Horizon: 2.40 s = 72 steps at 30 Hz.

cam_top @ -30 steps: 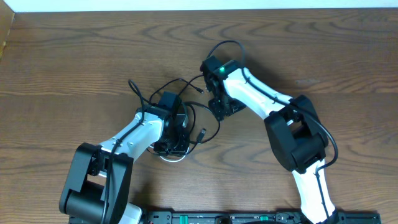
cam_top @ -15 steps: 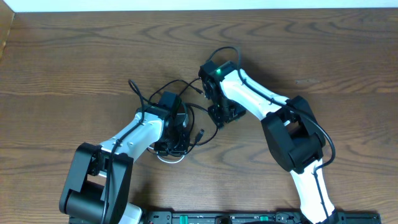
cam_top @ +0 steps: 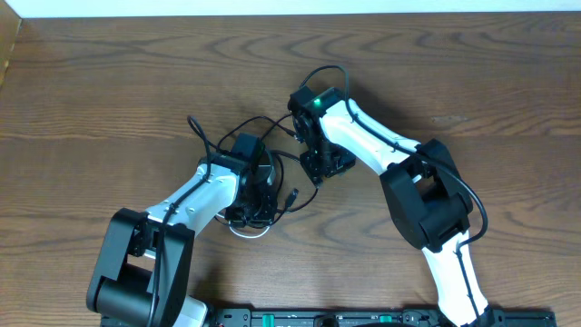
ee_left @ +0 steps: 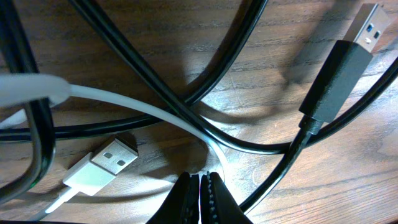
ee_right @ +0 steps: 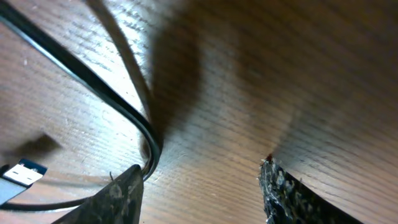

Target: Untangle cables

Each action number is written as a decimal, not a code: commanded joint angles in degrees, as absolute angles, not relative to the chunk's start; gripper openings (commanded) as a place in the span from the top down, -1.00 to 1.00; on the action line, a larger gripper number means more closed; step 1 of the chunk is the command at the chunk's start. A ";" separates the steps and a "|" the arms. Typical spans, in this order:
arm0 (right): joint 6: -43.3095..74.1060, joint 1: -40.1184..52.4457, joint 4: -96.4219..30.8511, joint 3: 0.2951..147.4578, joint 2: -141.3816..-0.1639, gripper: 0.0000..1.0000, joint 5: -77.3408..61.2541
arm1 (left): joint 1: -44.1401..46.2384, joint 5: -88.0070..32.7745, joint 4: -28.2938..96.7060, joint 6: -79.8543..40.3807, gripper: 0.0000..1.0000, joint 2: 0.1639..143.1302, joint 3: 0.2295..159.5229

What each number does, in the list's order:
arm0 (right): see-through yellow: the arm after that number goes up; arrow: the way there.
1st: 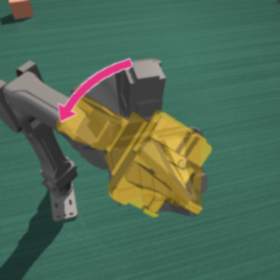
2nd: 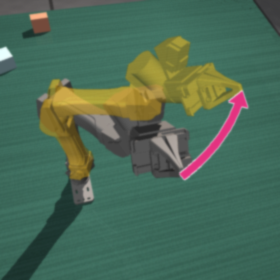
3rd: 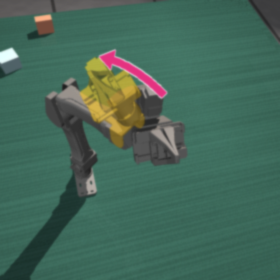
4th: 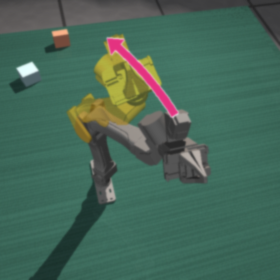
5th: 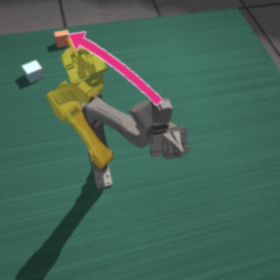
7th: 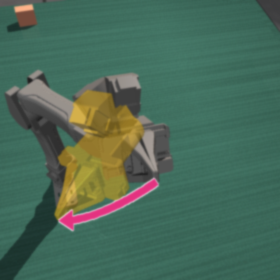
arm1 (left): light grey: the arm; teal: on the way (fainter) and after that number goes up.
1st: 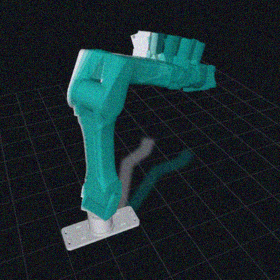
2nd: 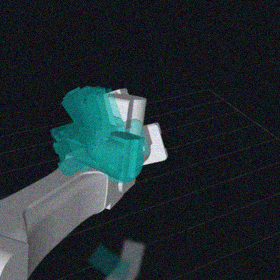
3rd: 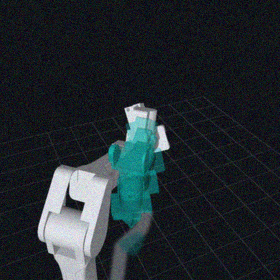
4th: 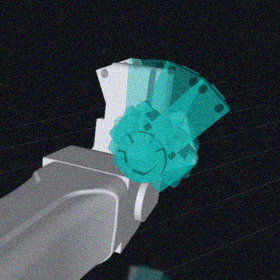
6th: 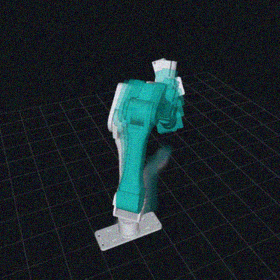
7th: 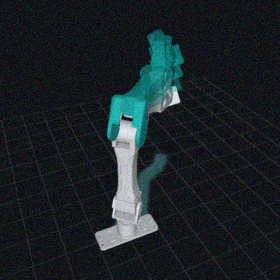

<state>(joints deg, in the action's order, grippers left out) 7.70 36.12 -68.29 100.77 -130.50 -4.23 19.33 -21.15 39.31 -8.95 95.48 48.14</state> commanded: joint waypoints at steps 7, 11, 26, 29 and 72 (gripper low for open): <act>13.78 40.53 -67.42 101.43 -131.81 -0.11 7.55 | 19.46 -21.87 39.38 -8.38 0.83 96.23 49.08; 15.86 40.97 -67.05 101.38 -132.46 -0.12 10.94 | 19.46 -21.85 39.38 -8.38 0.84 96.23 49.08; 15.81 31.24 -65.14 101.34 -136.09 -0.06 19.99 | 19.46 -24.08 40.18 -8.38 0.83 96.20 51.72; 15.84 28.16 -63.77 101.34 -136.09 -0.05 19.97 | 19.46 -23.90 42.41 -8.38 0.83 96.23 52.97; 14.55 2.35 -62.96 96.51 -136.09 0.78 16.78 | 19.29 8.12 42.70 -25.65 0.48 97.12 63.81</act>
